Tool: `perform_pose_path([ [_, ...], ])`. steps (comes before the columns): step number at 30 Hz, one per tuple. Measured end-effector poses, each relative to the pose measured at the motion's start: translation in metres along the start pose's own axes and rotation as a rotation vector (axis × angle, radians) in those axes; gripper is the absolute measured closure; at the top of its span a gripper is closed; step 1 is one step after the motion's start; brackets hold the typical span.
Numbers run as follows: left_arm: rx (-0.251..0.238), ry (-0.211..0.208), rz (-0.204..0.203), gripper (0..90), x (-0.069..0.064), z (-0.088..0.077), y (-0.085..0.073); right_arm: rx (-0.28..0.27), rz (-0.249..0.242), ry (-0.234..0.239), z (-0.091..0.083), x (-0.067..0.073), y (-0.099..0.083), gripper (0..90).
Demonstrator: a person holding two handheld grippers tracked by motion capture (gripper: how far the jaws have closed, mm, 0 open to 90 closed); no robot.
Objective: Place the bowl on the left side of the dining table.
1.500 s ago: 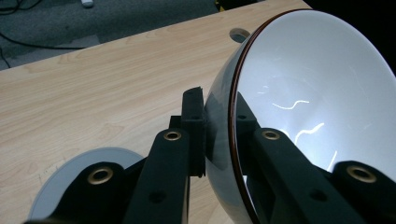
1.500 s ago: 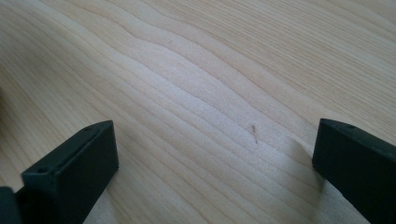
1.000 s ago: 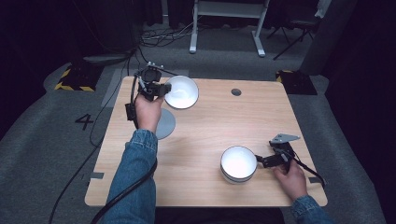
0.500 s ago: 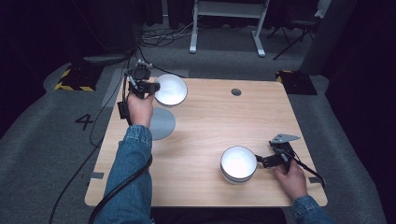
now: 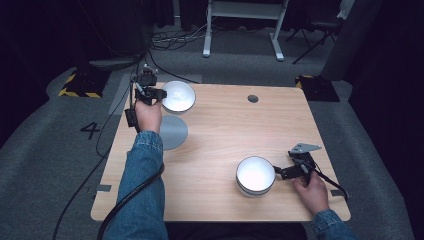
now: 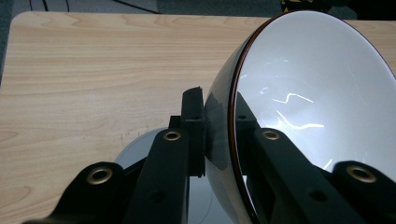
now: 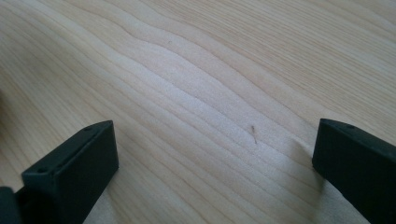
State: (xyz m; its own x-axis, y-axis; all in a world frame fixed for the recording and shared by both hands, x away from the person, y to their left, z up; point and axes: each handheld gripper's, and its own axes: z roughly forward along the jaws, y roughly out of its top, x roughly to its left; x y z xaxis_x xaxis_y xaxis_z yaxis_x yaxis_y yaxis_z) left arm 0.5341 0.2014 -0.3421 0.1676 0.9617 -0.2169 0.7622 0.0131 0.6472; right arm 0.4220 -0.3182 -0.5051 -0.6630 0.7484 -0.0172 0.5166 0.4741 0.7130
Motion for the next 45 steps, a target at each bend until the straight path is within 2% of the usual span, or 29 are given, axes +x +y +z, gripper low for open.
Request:
perform_pose_path([
  [1, 0.003, -0.003, -0.012, 81.2, 0.002, 0.002, -0.001, 0.0, 0.001, 0.0, 0.0, 0.0, 0.0, 0.5],
  [10, 0.03, 0.003, -0.029, 81.2, 0.023, 0.015, -0.012, -0.002, -0.001, -0.001, 0.0, 0.0, 0.0, 0.5],
  [11, 0.032, -0.004, -0.046, 81.3, 0.024, 0.018, -0.014, -0.001, 0.0, -0.001, 0.0, 0.0, 0.0, 0.5],
  [12, 0.042, -0.006, -0.04, 81.3, 0.027, 0.02, -0.016, -0.002, -0.002, -0.002, 0.0, 0.0, 0.0, 0.5],
  [14, 0.05, 0.001, -0.042, 81.2, 0.031, 0.024, -0.019, -0.002, -0.001, -0.001, 0.0, 0.0, 0.0, 0.5],
  [16, 0.058, 0.002, -0.062, 81.2, 0.033, 0.028, -0.023, -0.002, -0.001, -0.002, 0.0, 0.0, 0.0, 0.5],
  [17, 0.062, 0.006, -0.056, 81.2, 0.035, 0.03, -0.024, 0.0, -0.003, -0.003, 0.0, 0.0, 0.0, 0.5],
  [18, 0.066, 0.006, -0.069, 81.2, 0.035, 0.032, -0.025, 0.0, -0.003, -0.002, 0.0, 0.0, 0.0, 0.5],
  [20, 0.081, 0.016, -0.056, 81.3, 0.037, 0.034, -0.027, -0.001, -0.002, -0.002, 0.0, 0.0, 0.0, 0.5],
  [21, 0.083, 0.008, -0.065, 81.2, 0.037, 0.036, -0.029, 0.0, -0.003, -0.003, 0.0, 0.0, 0.0, 0.5],
  [22, 0.092, 0.023, -0.053, 81.2, 0.038, 0.037, -0.03, 0.0, -0.003, -0.003, 0.0, 0.0, 0.0, 0.5],
  [23, 0.099, 0.014, -0.057, 81.2, 0.039, 0.038, -0.031, 0.0, -0.004, -0.003, 0.0, 0.0, 0.0, 0.5],
  [28, 0.125, 0.033, -0.057, 81.2, 0.041, 0.043, -0.037, -0.001, -0.004, -0.002, 0.0, 0.0, 0.0, 0.5],
  [34, 0.133, 0.057, -0.047, 81.1, 0.041, 0.049, -0.042, -0.001, -0.003, -0.002, 0.0, 0.0, 0.0, 0.5],
  [39, 0.152, 0.047, -0.061, 81.2, 0.039, 0.054, -0.045, -0.001, -0.004, -0.002, 0.0, 0.0, 0.0, 0.5],
  [40, 0.16, 0.055, -0.045, 81.2, 0.04, 0.055, -0.046, -0.001, -0.004, -0.002, 0.0, 0.0, 0.0, 0.5],
  [45, 0.182, 0.059, -0.043, 81.3, 0.041, 0.059, -0.05, -0.001, -0.004, -0.002, 0.0, 0.0, 0.0, 0.5],
])
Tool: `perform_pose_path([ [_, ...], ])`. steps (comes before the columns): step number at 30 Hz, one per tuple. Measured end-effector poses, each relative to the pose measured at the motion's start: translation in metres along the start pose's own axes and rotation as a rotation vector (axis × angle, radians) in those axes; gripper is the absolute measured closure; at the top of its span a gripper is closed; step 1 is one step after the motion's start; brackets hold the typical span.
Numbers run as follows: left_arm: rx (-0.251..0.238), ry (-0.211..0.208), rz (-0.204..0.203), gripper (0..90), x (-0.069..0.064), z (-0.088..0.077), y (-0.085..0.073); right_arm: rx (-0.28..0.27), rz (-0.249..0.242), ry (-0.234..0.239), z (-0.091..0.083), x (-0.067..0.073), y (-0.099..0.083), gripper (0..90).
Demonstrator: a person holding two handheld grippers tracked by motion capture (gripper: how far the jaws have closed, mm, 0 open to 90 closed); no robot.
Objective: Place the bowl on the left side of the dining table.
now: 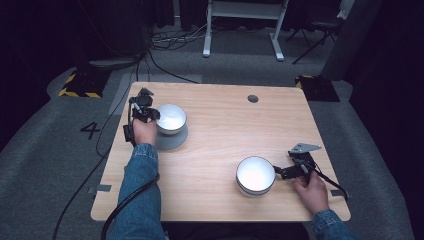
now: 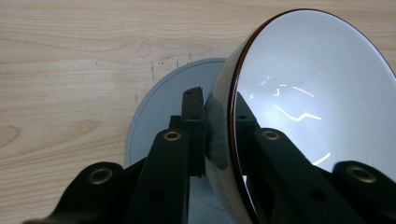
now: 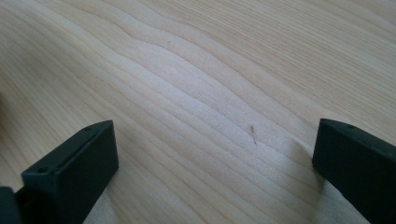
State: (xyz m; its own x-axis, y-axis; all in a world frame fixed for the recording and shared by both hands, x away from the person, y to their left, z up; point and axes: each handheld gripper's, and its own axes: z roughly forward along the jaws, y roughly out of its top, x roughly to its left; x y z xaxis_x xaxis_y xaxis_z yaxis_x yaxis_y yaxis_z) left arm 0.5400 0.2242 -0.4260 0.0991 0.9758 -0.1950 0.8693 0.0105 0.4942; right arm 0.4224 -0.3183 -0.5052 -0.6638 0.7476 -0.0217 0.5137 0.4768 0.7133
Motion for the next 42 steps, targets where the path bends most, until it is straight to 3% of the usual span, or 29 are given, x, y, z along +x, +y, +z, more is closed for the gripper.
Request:
perform_pose_path([
  [8, 0.015, -0.01, -0.022, 81.2, 0.004, 0.006, -0.005, 0.0, 0.0, 0.0, 0.0, 0.0, 0.0, 0.5],
  [13, 0.019, -0.005, -0.013, 81.2, 0.007, 0.008, -0.008, 0.0, -0.001, 0.0, 0.0, 0.0, 0.0, 0.5],
  [20, 0.02, -0.036, -0.022, 81.1, 0.011, 0.009, -0.009, 0.001, 0.002, -0.001, 0.0, 0.0, 0.0, 0.5],
  [25, 0.016, -0.078, -0.047, 80.5, 0.017, 0.01, -0.012, 0.0, 0.002, 0.0, 0.0, 0.0, 0.0, 0.5],
  [32, 0.012, -0.104, -0.071, 81.3, 0.024, 0.013, -0.017, 0.0, 0.001, 0.0, 0.0, 0.0, 0.0, 0.5],
  [37, 0.006, -0.095, -0.076, 81.4, 0.029, 0.014, -0.019, -0.001, 0.001, 0.0, 0.0, 0.0, 0.0, 0.5],
  [40, 0.0, -0.117, -0.091, 80.7, 0.03, 0.014, -0.02, 0.0, 0.001, 0.0, 0.0, 0.0, 0.0, 0.5],
  [42, -0.015, -0.108, -0.098, 75.9, 0.031, 0.011, -0.02, 0.0, 0.001, 0.0, 0.0, 0.0, 0.0, 0.5],
])
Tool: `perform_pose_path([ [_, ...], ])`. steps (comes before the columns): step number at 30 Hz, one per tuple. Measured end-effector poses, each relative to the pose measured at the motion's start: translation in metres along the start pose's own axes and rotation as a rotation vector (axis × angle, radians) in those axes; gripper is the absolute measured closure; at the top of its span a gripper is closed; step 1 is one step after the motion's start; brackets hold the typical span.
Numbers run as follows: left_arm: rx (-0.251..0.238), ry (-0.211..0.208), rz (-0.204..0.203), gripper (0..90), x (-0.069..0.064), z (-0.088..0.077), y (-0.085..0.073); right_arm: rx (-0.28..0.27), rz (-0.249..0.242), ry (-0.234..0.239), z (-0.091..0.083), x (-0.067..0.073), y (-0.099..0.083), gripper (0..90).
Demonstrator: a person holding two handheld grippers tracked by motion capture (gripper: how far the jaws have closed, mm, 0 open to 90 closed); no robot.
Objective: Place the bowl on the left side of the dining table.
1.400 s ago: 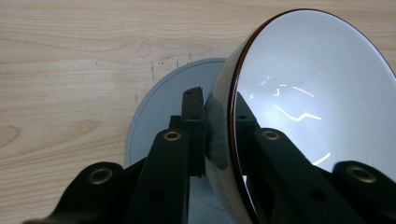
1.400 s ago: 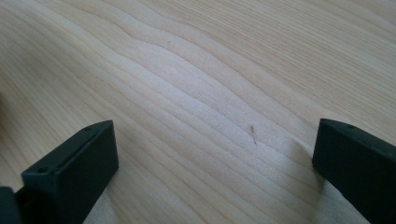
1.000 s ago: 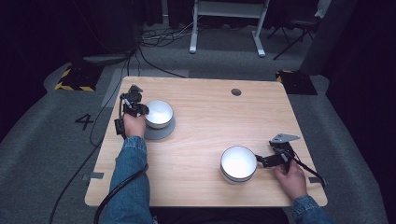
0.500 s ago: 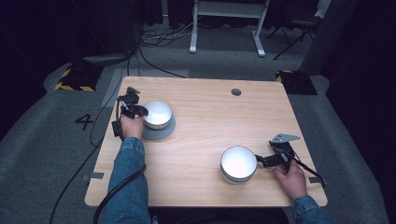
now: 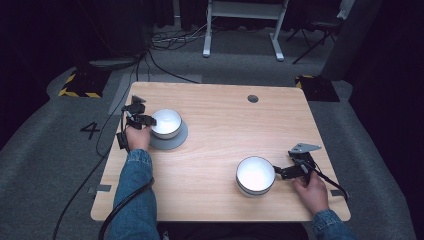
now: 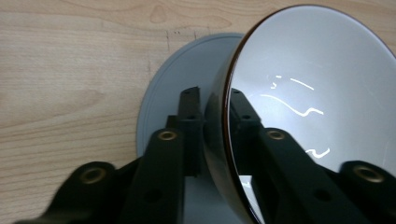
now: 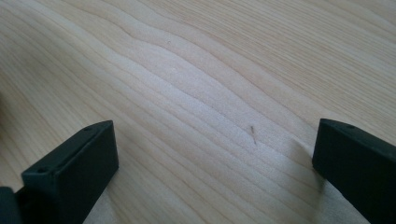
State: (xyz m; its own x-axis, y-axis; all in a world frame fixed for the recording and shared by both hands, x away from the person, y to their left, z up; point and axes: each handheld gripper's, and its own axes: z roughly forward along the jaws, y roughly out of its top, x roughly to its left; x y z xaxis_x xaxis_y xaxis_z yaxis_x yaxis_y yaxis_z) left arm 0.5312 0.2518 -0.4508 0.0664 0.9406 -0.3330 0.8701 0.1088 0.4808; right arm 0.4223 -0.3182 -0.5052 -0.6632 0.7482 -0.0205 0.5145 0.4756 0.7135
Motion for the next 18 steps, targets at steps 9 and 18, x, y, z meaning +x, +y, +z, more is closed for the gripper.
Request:
perform_pose_path([
  [9, -0.05, 0.009, 0.052, 49.3, -0.008, -0.022, 0.007, -0.001, 0.001, -0.001, 0.0, 0.0, 0.0, 0.5],
  [18, -0.105, -0.044, 0.153, 44.1, -0.032, -0.052, 0.007, 0.0, 0.0, 0.0, 0.0, 0.0, 0.0, 0.5],
])
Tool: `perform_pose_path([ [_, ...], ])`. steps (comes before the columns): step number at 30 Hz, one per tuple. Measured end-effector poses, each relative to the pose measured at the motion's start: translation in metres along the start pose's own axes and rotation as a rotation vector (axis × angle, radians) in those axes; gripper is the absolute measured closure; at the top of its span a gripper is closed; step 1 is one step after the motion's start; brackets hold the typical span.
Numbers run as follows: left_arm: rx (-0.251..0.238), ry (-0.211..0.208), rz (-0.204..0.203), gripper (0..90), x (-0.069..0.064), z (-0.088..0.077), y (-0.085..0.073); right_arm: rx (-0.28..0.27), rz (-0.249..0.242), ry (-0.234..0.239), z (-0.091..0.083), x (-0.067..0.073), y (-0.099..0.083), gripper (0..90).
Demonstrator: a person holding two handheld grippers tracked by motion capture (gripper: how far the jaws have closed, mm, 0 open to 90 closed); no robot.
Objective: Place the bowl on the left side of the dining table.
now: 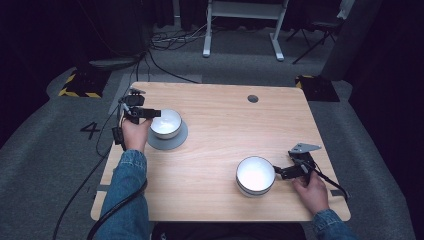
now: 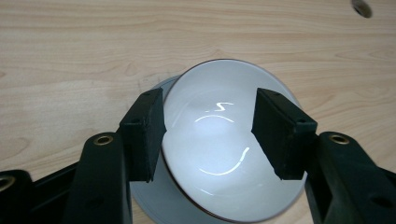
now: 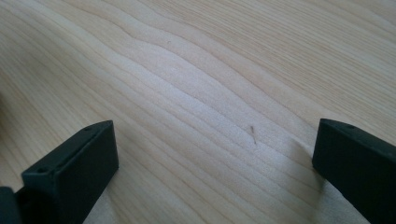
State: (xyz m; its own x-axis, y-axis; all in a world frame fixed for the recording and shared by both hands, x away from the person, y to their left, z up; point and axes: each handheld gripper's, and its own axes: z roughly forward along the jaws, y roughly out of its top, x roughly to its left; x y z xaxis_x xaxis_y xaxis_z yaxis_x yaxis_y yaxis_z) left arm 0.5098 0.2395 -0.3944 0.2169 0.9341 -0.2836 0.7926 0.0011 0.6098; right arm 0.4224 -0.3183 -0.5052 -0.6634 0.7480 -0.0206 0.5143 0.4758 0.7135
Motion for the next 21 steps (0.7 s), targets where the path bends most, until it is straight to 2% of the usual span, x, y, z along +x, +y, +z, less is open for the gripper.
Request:
perform_pose_path([
  [5, -0.025, -0.021, 0.068, 43.8, -0.016, -0.017, 0.0, 0.0, -0.001, 0.0, 0.0, 0.0, 0.0, 0.5],
  [12, -0.05, -0.08, 0.155, 42.7, -0.04, -0.041, -0.005, 0.0, -0.001, 0.0, 0.0, 0.0, 0.0, 0.5],
  [14, -0.05, -0.085, 0.193, 42.7, -0.047, -0.048, -0.008, 0.0, -0.001, 0.0, 0.0, 0.0, 0.0, 0.5],
  [21, -0.064, -0.098, 0.284, 42.1, -0.07, -0.073, -0.02, 0.0, -0.001, 0.0, 0.0, 0.0, 0.0, 0.5],
])
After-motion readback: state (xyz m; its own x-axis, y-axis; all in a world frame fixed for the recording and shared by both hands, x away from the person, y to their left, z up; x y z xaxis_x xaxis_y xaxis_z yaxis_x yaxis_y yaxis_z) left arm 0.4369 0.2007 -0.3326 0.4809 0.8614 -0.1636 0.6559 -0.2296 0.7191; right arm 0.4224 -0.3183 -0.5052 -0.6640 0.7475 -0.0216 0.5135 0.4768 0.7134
